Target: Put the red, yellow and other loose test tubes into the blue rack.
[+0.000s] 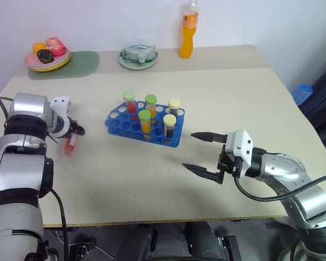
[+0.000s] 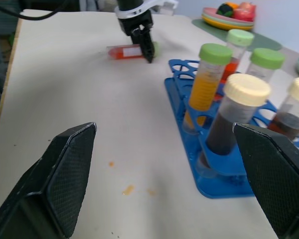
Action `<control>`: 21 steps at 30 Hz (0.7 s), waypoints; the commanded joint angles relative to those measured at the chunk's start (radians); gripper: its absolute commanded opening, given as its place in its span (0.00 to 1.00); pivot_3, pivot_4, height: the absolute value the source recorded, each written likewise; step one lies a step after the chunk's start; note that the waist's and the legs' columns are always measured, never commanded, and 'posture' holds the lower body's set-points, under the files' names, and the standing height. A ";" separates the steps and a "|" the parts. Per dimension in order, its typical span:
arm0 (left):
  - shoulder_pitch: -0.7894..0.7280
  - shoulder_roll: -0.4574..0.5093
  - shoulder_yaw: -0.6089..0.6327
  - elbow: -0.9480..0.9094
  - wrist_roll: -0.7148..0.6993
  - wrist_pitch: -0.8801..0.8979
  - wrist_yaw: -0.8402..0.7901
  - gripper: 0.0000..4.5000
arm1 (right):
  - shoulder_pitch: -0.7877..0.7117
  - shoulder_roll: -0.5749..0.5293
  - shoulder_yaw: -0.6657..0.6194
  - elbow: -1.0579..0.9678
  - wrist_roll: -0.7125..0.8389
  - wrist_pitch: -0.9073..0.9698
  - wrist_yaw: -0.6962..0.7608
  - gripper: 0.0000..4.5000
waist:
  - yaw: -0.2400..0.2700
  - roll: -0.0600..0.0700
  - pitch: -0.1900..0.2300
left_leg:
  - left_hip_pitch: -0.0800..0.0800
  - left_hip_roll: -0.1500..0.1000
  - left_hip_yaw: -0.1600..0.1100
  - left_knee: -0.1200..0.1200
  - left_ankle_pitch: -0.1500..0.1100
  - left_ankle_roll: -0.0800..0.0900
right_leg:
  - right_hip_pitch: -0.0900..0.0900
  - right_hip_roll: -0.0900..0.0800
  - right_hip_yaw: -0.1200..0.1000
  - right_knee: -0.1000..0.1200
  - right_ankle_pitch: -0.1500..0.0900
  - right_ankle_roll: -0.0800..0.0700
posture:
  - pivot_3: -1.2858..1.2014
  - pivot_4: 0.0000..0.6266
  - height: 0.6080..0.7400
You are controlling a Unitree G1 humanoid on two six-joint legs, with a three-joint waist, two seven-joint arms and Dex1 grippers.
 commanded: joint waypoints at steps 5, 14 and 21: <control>0.017 0.026 0.062 -0.072 0.009 0.054 -0.044 0.16 | -0.001 -0.006 -0.025 -0.050 0.012 0.006 -0.011 1.00 | -0.002 0.000 0.000 | 0.000 0.000 0.000 0.000 0.000 0.000 | 0.000 0.000 0.000 0.000 0.000 0.000 | 0.52 0.24 1.00; 0.413 -0.012 0.490 -0.830 -0.204 -0.384 -0.133 0.16 | -0.047 -0.001 -0.028 -0.008 0.021 0.016 0.001 1.00 | -0.005 -0.001 0.000 | -0.002 0.002 0.000 0.000 0.000 0.000 | -0.002 0.000 -0.001 0.000 0.000 -0.001 | 0.52 0.24 1.00; 0.535 -0.184 0.519 -1.041 -0.214 -0.798 -0.092 0.16 | -0.046 -0.014 -0.049 0.008 0.025 0.018 0.011 1.00 | 0.009 0.000 0.000 | 0.001 0.001 0.001 0.001 0.000 0.000 | 0.002 -0.001 -0.001 -0.001 0.001 -0.001 | 0.52 0.24 1.00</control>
